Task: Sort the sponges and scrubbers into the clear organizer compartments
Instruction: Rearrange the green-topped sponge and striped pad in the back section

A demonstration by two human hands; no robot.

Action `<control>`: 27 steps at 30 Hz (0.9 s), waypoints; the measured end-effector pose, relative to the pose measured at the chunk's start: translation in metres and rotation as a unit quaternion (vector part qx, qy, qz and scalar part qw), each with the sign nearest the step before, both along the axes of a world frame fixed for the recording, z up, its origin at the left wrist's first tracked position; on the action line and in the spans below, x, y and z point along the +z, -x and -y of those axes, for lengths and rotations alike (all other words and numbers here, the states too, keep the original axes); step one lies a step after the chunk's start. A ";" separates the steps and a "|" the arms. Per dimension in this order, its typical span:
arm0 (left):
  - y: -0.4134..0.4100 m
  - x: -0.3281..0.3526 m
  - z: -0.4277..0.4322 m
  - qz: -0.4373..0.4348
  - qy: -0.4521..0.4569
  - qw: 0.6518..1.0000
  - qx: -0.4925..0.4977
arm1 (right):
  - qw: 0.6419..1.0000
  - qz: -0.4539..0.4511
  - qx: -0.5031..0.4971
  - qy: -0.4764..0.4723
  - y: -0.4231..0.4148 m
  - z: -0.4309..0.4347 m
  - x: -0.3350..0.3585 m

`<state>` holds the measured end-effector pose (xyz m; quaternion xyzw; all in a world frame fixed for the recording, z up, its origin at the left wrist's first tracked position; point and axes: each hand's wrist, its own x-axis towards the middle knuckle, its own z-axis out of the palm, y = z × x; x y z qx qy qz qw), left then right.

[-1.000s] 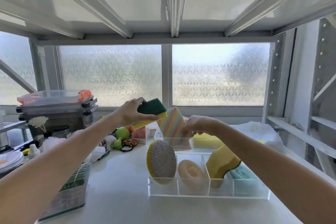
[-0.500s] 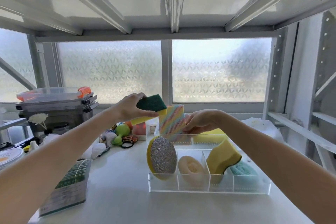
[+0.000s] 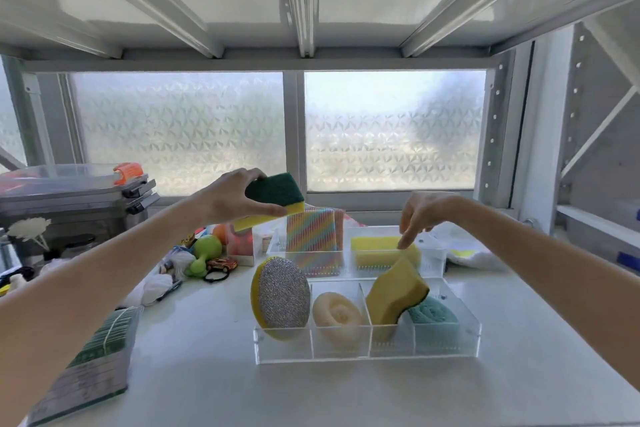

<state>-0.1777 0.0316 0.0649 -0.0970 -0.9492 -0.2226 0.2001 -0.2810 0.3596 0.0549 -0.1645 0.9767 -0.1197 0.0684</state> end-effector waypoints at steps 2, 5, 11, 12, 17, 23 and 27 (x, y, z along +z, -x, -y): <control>0.002 0.000 -0.007 0.002 -0.001 1.000 -0.006 | 0.998 0.005 0.021 -0.059 0.005 -0.003 -0.009; 0.005 -0.001 -0.016 0.003 0.007 1.000 -0.002 | 0.994 -0.015 0.038 -0.100 0.007 0.001 -0.018; 0.012 0.003 -0.044 0.018 0.040 0.999 0.000 | 0.992 -0.036 0.071 -0.097 0.008 -0.001 -0.023; 0.014 0.003 -0.049 0.022 0.041 0.999 -0.005 | 0.992 -0.045 0.075 -0.089 0.009 -0.002 -0.024; 0.033 0.003 -0.086 0.051 0.023 0.997 -0.060 | 0.992 -0.063 0.094 -0.059 0.014 -0.010 -0.026; 0.058 -0.012 -0.147 0.105 -0.015 0.987 -0.119 | 0.997 -0.020 0.072 0.003 0.020 -0.030 -0.029; 0.073 -0.028 -0.174 0.122 0.011 0.988 -0.096 | 0.996 -0.033 0.057 0.067 0.024 -0.041 -0.035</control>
